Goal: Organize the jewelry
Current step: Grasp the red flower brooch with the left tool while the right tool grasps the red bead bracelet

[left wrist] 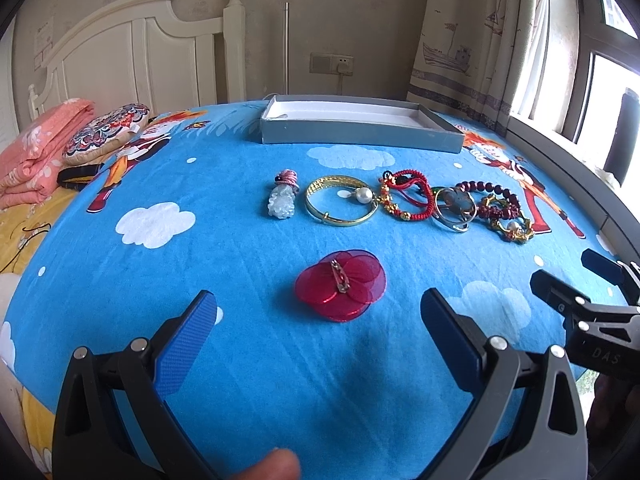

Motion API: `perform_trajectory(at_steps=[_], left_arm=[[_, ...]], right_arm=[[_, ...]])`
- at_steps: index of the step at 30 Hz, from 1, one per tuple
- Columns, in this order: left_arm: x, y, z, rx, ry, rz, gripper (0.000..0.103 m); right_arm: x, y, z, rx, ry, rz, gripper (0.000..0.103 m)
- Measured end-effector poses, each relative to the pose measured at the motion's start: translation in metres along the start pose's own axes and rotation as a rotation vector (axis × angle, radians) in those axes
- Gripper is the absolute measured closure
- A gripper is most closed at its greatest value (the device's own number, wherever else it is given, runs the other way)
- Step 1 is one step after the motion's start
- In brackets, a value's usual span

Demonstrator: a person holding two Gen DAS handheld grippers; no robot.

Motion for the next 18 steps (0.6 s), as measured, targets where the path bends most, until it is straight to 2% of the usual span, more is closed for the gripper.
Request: perform_trajectory(at_steps=[1, 5, 8, 13, 15, 16, 18], left_arm=[[0.001, -0.001, 0.001, 0.004, -0.003, 0.001, 0.005], [0.000, -0.002, 0.003, 0.013, -0.008, 0.004, 0.017], [0.001, 0.003, 0.004, -0.008, -0.004, -0.010, 0.029], [0.009, 0.013, 0.002, -0.045, 0.025, -0.031, 0.041], [0.010, 0.016, 0.001, -0.057, 0.031, -0.034, 0.054], [0.012, 0.017, 0.001, -0.055, 0.037, -0.034, 0.056], [0.015, 0.017, 0.001, -0.055, 0.050, -0.047, 0.057]], right_arm=[[-0.001, -0.001, 0.000, 0.002, -0.007, 0.003, 0.007], [-0.001, -0.005, 0.002, 0.017, -0.007, 0.015, 0.007], [-0.001, -0.005, 0.002, 0.001, -0.007, 0.019, 0.007], [0.003, -0.004, 0.004, 0.004, 0.004, 0.008, 0.007], [0.005, -0.002, 0.004, -0.001, 0.010, 0.013, 0.007], [0.006, -0.002, 0.004, -0.002, 0.013, 0.018, 0.007], [0.007, -0.001, 0.005, -0.003, 0.019, 0.025, 0.007]])
Point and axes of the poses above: each gripper's, at about its wrist camera, not at the fingertips, and y roughly the way its jaws point, x to its right, z to its top, the point moved 5 cm from there along y, roughly the way its jaws point, and after that the axes turned 7 degrees about -y, right-handed, at the moved point
